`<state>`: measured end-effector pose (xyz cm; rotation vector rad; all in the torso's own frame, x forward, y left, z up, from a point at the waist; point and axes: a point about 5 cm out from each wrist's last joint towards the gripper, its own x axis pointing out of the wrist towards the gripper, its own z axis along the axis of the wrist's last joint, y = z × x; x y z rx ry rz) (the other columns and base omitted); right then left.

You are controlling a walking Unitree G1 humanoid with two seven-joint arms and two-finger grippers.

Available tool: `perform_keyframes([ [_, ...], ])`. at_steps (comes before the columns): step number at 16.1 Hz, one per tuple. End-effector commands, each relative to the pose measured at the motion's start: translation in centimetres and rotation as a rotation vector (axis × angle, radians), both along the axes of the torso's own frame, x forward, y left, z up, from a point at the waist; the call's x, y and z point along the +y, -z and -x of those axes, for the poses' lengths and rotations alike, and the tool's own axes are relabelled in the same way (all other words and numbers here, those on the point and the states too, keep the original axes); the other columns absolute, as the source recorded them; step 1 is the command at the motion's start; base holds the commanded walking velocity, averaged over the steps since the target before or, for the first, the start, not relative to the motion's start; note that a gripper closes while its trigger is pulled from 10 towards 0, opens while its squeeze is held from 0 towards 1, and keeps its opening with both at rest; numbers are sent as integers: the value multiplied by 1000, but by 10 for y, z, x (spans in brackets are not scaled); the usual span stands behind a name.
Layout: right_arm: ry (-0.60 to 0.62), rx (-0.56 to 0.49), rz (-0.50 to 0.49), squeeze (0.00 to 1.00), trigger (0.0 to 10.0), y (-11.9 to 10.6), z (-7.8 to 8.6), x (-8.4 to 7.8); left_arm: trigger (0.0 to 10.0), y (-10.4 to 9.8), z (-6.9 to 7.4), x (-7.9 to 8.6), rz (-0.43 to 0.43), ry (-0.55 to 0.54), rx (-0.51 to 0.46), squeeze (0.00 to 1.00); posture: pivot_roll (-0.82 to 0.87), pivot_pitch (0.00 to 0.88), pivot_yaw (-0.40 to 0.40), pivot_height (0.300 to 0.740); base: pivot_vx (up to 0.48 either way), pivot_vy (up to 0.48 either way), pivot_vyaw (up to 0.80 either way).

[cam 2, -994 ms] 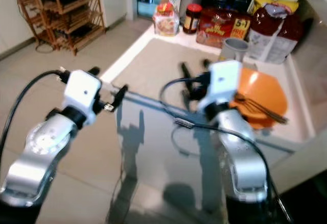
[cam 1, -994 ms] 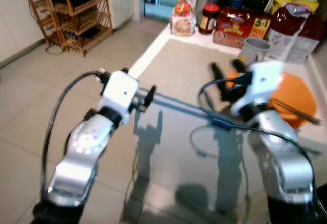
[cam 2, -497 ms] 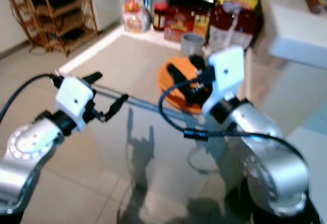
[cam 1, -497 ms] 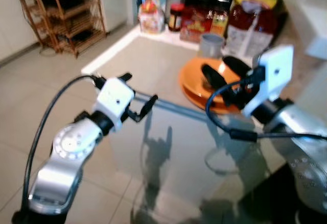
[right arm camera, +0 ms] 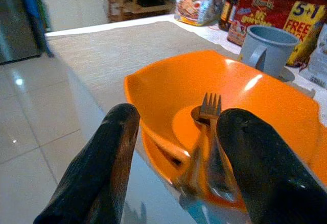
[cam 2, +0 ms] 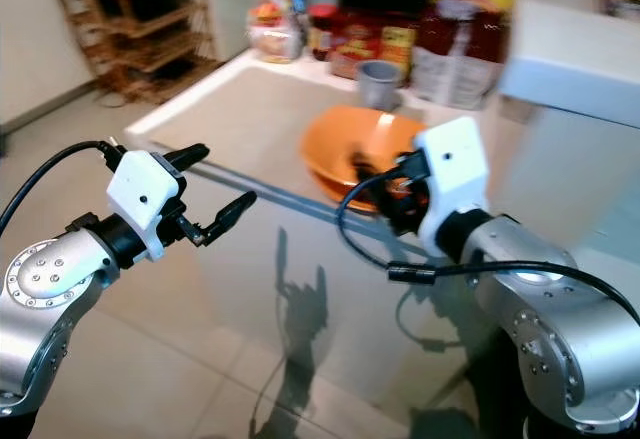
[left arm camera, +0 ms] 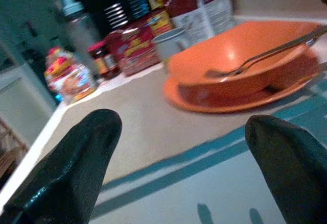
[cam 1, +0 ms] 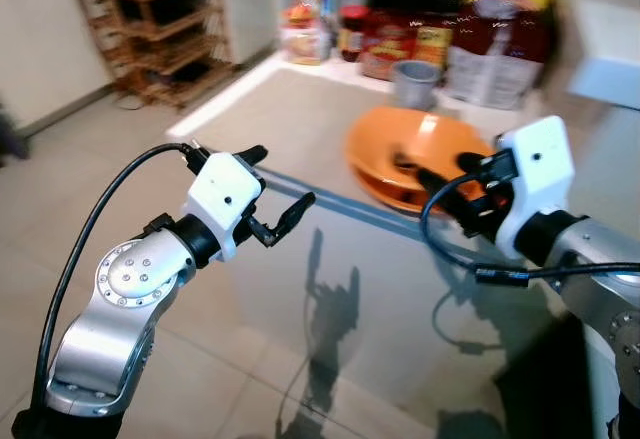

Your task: Setting the table

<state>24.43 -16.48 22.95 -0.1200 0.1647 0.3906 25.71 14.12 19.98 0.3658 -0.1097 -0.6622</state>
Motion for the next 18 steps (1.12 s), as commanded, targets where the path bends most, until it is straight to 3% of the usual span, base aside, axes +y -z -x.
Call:
perform_keyframes([
  [1,61,25,9,0,10000,2,-1,-5,10000,-4,2,-3,-18,36,-9,0,-33,0,29,740,0,0,0],
  [6,90,64,27,0,10000,-8,3,-15,10000,-3,10,-18,5,122,16,0,-39,0,1,740,0,0,0],
  [8,79,47,101,0,10000,-26,-2,-24,10000,1,17,-23,17,165,41,0,-43,6,-11,740,0,0,0],
  [10,152,93,162,0,10000,-34,3,-49,10000,12,21,-31,-6,190,72,0,-53,0,-4,740,0,0,0],
  [13,139,194,72,0,10000,-26,10,-64,10000,13,25,-40,6,267,102,0,-71,0,2,740,0,0,0],
  [16,51,188,-36,0,10000,-30,6,-56,10000,9,27,-43,12,306,103,0,-71,0,-11,740,0,0,0],
  [18,34,188,-34,0,10000,-30,5,-52,10000,9,29,-43,16,320,116,0,-73,0,-10,740,0,0,0],
])
